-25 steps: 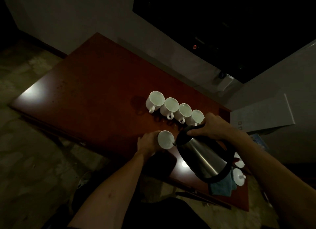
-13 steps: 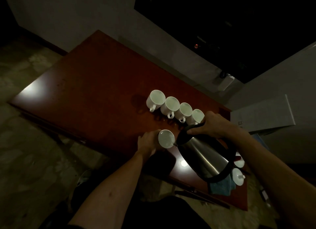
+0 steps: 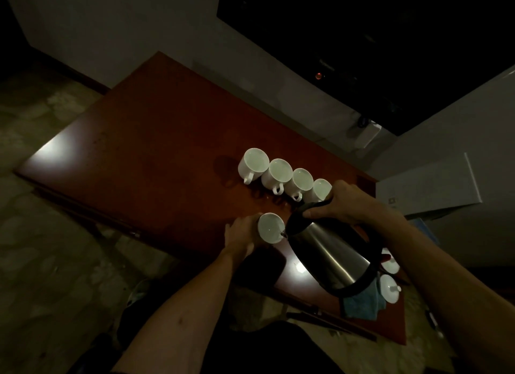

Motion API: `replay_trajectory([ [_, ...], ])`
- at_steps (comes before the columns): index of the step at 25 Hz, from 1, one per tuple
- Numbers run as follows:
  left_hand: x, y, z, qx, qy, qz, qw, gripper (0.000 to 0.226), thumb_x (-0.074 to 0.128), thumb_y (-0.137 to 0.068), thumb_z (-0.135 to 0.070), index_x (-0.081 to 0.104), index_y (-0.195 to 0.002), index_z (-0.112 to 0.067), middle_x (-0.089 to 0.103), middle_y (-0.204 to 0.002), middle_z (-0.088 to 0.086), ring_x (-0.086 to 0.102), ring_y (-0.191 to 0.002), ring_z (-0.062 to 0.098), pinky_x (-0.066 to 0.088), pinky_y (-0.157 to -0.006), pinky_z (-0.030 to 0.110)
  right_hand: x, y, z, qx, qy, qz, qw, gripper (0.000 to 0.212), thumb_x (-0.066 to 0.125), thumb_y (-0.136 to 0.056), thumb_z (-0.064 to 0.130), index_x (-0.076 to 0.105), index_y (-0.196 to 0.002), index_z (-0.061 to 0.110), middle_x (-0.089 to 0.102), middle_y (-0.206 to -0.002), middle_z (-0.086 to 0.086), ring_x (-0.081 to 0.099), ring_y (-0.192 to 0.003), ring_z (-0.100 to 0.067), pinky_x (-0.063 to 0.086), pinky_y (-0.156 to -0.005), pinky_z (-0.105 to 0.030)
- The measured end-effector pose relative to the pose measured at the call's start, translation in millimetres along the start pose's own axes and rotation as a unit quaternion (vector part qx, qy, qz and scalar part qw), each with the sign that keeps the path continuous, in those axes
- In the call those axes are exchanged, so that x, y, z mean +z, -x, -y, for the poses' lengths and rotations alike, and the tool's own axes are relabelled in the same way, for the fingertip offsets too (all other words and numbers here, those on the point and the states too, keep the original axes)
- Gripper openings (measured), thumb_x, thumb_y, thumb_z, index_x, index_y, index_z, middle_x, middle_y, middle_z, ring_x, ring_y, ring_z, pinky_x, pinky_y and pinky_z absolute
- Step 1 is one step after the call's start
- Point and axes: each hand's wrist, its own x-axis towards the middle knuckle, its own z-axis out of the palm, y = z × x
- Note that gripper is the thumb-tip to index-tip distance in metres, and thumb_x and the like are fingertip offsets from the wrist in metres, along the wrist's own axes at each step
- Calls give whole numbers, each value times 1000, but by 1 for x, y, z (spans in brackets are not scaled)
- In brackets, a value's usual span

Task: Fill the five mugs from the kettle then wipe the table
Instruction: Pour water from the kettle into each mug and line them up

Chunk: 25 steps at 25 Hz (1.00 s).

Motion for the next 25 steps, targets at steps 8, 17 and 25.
replay_trajectory([
  [8,-1,-1,0,0,-6,14,1000,72,87,-64,-49,54,-128,-38,67,-121,-12,59,-119,13,40,-103,51,-2,1,0,10,6,-3,1000,59,83,-61,69,58,-82,20,64,-77,0,58,-64,-14,41,-55,-28],
  [17,-3,-2,-5,-20,-7,23,1000,68,83,-65,-53,55,-126,-39,66,-123,-11,56,-122,16,39,-105,51,-6,12,25,-2,-7,-13,1000,41,86,-78,46,54,-68,22,55,-63,9,49,-56,-5,33,-51,-19],
  [25,-6,-2,-6,-24,9,28,999,65,82,-69,-50,55,-126,-37,65,-125,-9,53,-126,17,33,-108,51,-11,16,31,6,12,-16,1000,48,86,-77,47,46,-66,23,50,-63,9,44,-54,-5,29,-49,-18],
])
